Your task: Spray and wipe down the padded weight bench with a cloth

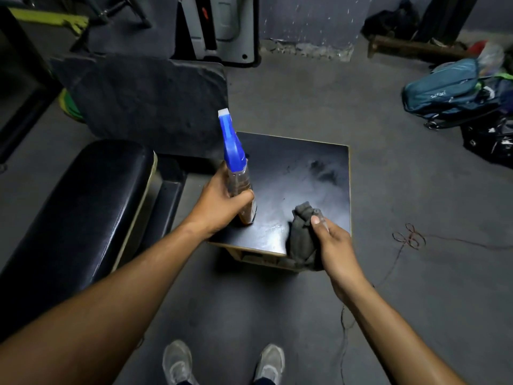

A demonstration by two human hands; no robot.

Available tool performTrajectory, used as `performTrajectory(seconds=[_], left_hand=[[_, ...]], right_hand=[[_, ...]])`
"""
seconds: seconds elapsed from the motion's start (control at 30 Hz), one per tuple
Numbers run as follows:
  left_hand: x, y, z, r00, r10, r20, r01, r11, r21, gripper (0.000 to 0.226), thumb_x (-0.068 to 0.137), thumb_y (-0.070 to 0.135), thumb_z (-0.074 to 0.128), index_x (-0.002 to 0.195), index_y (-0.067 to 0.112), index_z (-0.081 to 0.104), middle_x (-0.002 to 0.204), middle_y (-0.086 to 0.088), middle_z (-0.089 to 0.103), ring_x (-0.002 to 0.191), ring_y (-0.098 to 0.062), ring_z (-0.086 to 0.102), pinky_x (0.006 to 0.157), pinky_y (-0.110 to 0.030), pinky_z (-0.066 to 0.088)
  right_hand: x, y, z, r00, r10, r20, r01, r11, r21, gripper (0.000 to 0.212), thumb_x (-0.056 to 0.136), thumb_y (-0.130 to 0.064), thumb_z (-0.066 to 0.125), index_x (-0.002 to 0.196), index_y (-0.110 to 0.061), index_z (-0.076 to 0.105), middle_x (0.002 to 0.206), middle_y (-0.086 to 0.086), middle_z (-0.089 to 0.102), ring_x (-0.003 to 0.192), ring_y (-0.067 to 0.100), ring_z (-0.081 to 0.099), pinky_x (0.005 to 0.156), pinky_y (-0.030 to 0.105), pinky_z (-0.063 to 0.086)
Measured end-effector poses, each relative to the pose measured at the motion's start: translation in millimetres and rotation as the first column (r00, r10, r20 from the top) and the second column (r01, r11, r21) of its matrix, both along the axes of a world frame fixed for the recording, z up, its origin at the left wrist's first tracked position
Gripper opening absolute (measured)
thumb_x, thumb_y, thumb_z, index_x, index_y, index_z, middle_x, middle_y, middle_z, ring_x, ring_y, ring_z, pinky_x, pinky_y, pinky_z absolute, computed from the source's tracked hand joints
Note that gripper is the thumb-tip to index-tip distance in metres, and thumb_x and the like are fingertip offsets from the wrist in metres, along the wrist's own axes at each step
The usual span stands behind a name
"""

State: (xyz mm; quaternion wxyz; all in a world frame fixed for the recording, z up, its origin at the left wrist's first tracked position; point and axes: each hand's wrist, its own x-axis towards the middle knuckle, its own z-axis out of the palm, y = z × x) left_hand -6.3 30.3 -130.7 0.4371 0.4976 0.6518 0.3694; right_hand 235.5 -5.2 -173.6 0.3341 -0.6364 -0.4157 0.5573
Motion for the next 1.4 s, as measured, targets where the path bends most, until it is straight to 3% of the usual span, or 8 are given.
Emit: performTrajectory(seconds=[0.17, 0.3, 0.5, 0.63, 0.77, 0.9, 1.2, 1.4], left_hand=[[6, 3, -2, 1.0, -0.005, -0.017, 0.005, 1.0, -0.001, 0.053, 0.083, 0.002, 0.064, 0.124, 0.035, 0.056, 0.102, 0.004, 0.068, 0.086, 0.007, 0.061, 0.08, -0.005, 0.046], [8, 6, -6, 1.0, -0.009, -0.017, 0.009, 1.0, 0.009, 0.056, 0.086, -0.005, 0.061, 0.111, 0.044, 0.053, 0.095, 0.015, 0.062, 0.08, 0.016, 0.058, 0.076, -0.001, 0.044], [8, 5, -14, 0.998, -0.03, -0.049, 0.032, 0.999, 0.034, 0.063, 0.088, 0.008, 0.07, 0.132, 0.042, 0.041, 0.108, 0.031, 0.052, 0.092, 0.031, 0.049, 0.08, 0.006, 0.034], [8, 4, -18, 0.997, -0.019, -0.07, 0.022, 0.999, 0.045, 0.075, 0.088, 0.024, 0.078, 0.151, 0.033, 0.037, 0.136, 0.022, 0.05, 0.114, 0.027, 0.043, 0.09, 0.007, 0.03], [8, 1, -17, 0.995, -0.012, -0.101, 0.017, 0.999, 0.05, 0.074, 0.088, 0.026, 0.079, 0.15, 0.027, 0.038, 0.136, 0.014, 0.053, 0.122, 0.003, 0.052, 0.094, 0.0, 0.032], [4, -5, -14, 0.994, -0.037, -0.103, 0.041, 0.998, 0.037, 0.081, 0.087, 0.032, 0.081, 0.152, 0.028, 0.033, 0.142, 0.016, 0.048, 0.129, 0.004, 0.046, 0.102, -0.003, 0.031], [-14, -34, -18, 0.991, -0.089, -0.104, 0.078, 0.991, -0.112, 0.117, 0.08, 0.041, 0.085, 0.163, 0.022, 0.005, 0.171, 0.004, 0.019, 0.156, -0.006, 0.017, 0.129, -0.033, 0.015], [-26, -80, -7, 0.943, -0.151, -0.298, 0.082, 0.969, -0.231, 0.098, 0.092, 0.045, 0.072, 0.164, 0.018, 0.01, 0.171, -0.003, 0.018, 0.156, -0.017, 0.02, 0.114, -0.02, 0.014]], right_hand=[[-11, 30, 5, 0.907, 0.18, 0.382, -0.268, 0.944, 0.193, 0.026, 0.111, -0.039, 0.045, 0.11, -0.029, 0.069, 0.102, -0.01, 0.073, 0.099, 0.012, 0.065, 0.076, 0.02, 0.043], [-10, 43, -11, 0.623, 0.364, 0.692, -0.597, 0.793, 0.12, 0.041, 0.11, -0.042, 0.045, 0.147, -0.026, 0.055, 0.152, 0.0, 0.055, 0.14, 0.022, 0.049, 0.108, 0.036, 0.043], [-1, 22, -37, 0.202, 0.465, 0.862, -0.786, 0.602, -0.141, 0.057, 0.111, -0.044, 0.035, 0.165, -0.029, 0.027, 0.176, 0.003, 0.015, 0.163, 0.025, 0.013, 0.131, 0.044, 0.019], [3, 17, -44, 0.226, 0.467, 0.855, -0.789, 0.602, -0.121, 0.059, 0.113, -0.043, 0.029, 0.168, -0.031, 0.012, 0.178, -0.001, -0.002, 0.164, 0.022, -0.003, 0.133, 0.043, 0.014], [1, 17, -47, 0.239, 0.469, 0.85, -0.783, 0.611, -0.117, 0.059, 0.113, -0.043, 0.03, 0.168, -0.03, 0.011, 0.178, 0.0, -0.002, 0.164, 0.022, -0.004, 0.133, 0.04, 0.014], [0, 19, -40, 0.233, 0.499, 0.835, -0.784, 0.604, -0.143, 0.06, 0.112, -0.041, 0.032, 0.168, -0.03, 0.012, 0.178, 0.001, -0.001, 0.164, 0.023, -0.002, 0.132, 0.044, 0.018], [-12, 12, -4, 0.327, 0.464, 0.823, -0.727, 0.68, -0.095, 0.055, 0.109, -0.038, 0.043, 0.161, -0.024, 0.033, 0.168, 0.007, 0.034, 0.155, 0.028, 0.031, 0.125, 0.044, 0.03], [-23, -23, 29, 0.384, 0.411, 0.827, -0.703, 0.711, -0.027, 0.05, 0.109, -0.038, 0.045, 0.156, -0.021, 0.04, 0.16, 0.009, 0.045, 0.145, 0.03, 0.043, 0.117, 0.042, 0.038]])
